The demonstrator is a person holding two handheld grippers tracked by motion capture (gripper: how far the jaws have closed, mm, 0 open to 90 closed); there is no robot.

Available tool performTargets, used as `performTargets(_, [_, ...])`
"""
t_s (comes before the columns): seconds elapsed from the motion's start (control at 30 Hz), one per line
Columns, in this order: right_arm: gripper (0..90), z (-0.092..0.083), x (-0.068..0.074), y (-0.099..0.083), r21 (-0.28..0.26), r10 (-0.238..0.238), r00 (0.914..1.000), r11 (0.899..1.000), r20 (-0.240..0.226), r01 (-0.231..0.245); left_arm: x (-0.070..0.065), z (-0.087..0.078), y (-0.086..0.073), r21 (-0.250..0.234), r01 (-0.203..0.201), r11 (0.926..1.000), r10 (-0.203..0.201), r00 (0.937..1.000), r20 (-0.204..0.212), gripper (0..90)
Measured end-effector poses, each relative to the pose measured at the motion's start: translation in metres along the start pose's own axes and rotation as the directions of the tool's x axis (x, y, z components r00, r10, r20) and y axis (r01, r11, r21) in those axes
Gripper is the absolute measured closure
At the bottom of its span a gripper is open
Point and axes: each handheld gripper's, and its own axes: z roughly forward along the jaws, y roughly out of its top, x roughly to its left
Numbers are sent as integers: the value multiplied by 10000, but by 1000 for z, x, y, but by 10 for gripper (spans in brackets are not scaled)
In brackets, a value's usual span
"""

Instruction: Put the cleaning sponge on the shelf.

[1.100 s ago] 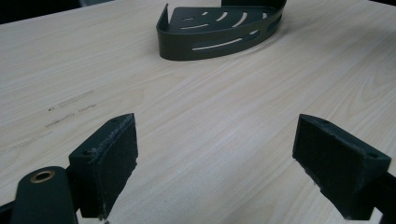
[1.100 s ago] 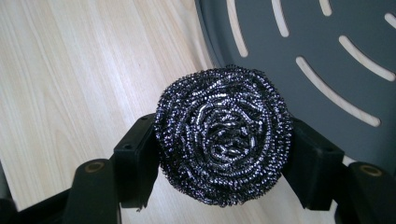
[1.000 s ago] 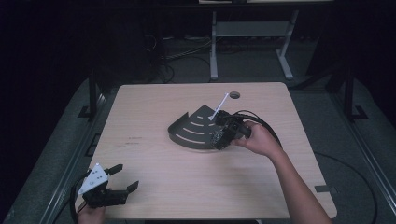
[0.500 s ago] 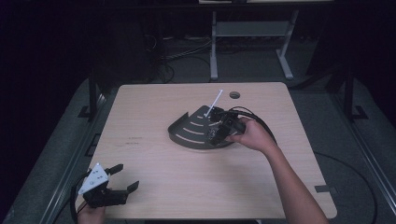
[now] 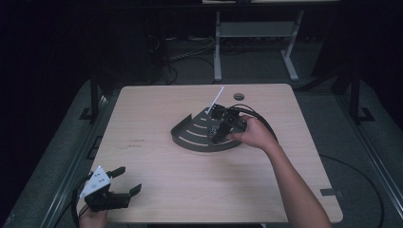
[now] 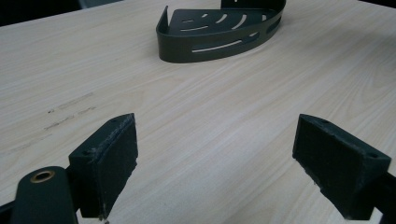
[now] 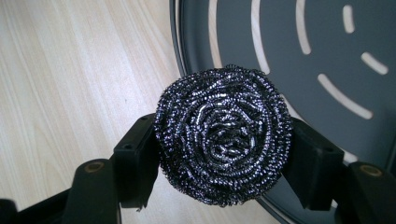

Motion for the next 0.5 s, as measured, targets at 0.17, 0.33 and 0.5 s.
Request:
performTargets(0.17, [334, -3, -2, 4, -167, -24, 10000, 9999, -27, 24, -1, 0, 0, -25, -1, 10000, 1, 10000, -20, 133])
performTargets(0.33, [334, -2, -7, 8, -81, 33, 10000, 10000, 11, -33, -1, 0, 0, 14, -43, 10000, 43, 10000, -47, 133])
performTargets(0.5, [334, -3, -10, 14, -147, 43, 10000, 9999, 11, -43, 0, 0, 0, 10, -11, 10000, 11, 10000, -43, 133])
